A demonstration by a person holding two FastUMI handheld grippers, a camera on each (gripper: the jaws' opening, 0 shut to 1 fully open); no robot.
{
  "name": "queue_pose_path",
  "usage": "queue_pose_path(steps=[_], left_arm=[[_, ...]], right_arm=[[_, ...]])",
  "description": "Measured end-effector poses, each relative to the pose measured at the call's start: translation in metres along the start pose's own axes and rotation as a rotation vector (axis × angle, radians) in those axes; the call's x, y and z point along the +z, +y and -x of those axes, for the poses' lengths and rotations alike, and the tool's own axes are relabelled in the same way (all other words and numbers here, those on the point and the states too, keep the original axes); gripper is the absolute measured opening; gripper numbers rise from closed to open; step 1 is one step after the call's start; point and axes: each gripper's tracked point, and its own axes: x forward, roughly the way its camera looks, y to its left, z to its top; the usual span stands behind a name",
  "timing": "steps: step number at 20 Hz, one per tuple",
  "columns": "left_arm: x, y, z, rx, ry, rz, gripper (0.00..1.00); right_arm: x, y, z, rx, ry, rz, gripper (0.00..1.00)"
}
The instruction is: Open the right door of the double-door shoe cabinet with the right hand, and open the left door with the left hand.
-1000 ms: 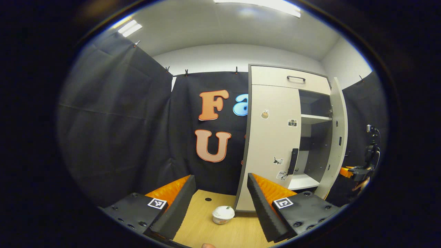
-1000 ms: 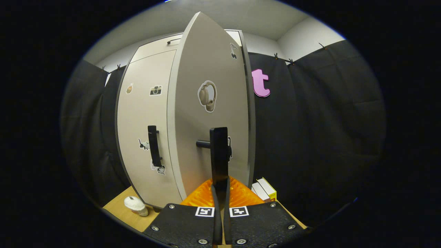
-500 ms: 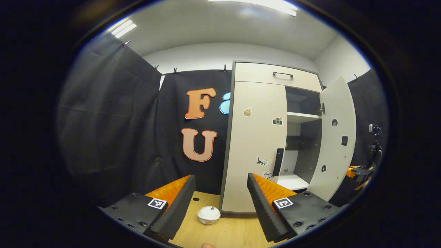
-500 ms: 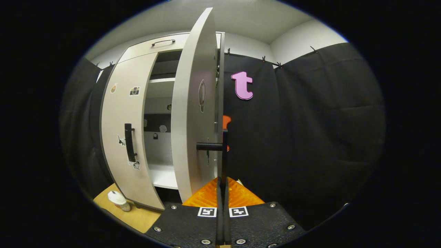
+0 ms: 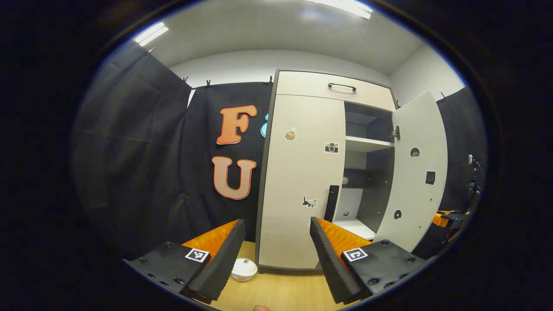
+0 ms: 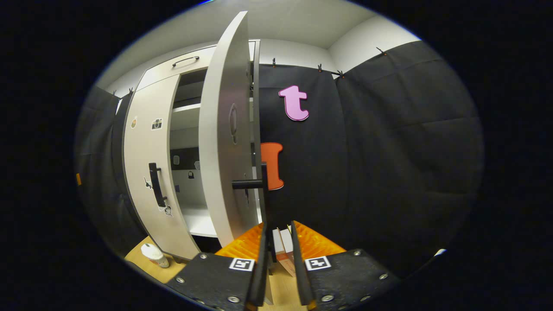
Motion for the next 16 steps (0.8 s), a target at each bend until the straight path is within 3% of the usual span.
queue_pose_path(steps=[1, 2, 3, 7, 16], left_arm=[[-0.001, -0.007, -0.005, -0.009, 0.004, 0.004, 0.97], [-0.003, -0.013, -0.011, -0.015, 0.009, 0.007, 0.97], [-0.005, -0.020, -0.017, -0.021, 0.011, 0.009, 0.96], [-0.010, -0.047, -0.041, -0.050, 0.014, 0.006, 0.97], [-0.023, -0.129, -0.116, -0.163, 0.020, -0.018, 0.96]], right_arm=[[0.004, -0.004, 0.000, -0.010, -0.017, 0.006, 0.53], [0.008, -0.005, -0.001, -0.007, -0.034, 0.009, 0.58], [0.010, -0.006, -0.001, 0.002, -0.046, 0.010, 0.78], [0.018, -0.016, 0.002, -0.004, -0.075, 0.042, 0.92], [0.021, -0.026, 0.001, -0.027, -0.092, 0.031, 0.93]])
